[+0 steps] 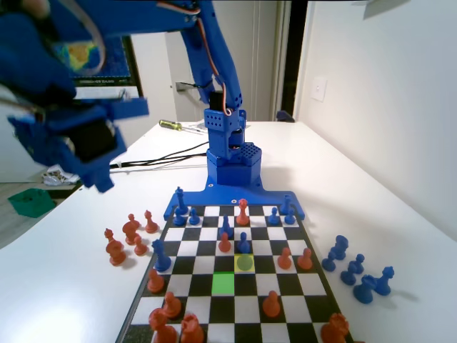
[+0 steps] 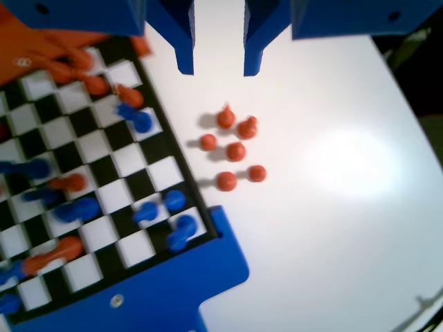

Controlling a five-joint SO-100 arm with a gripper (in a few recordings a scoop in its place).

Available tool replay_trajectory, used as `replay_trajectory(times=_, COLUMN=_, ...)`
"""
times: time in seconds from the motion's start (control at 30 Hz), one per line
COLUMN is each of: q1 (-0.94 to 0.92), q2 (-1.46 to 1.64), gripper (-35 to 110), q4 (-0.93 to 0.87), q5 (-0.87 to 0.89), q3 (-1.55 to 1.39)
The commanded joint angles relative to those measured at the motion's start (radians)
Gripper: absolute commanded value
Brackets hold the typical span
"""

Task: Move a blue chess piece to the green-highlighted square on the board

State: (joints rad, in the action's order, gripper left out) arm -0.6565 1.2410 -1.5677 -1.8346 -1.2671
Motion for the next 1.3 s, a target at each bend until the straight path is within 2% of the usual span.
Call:
replay_trajectory(times=0.0, q1=0.115, q2=0.201, gripper=11, q4=-0.02, q5=0.021, q3=-0.003)
replay_trajectory(times=0.27, q1=0.396, q2=0.36, gripper=12, q4=0.146, q5=0.175, q3=-0.222)
replay_trajectory(times=0.5, q1=0.551, q2=0.4, gripper=11, q4=0.314, q5=0.245, q3=-0.425)
replay_trajectory(times=0.93, q1=0.699, q2=0.387, gripper=12, q4=0.607, q5=0.282, q3=-0.716)
replay_trajectory(times=1.27, q1=0.712, q2=0.291, gripper=12, q4=0.672, q5=0.264, q3=-0.73)
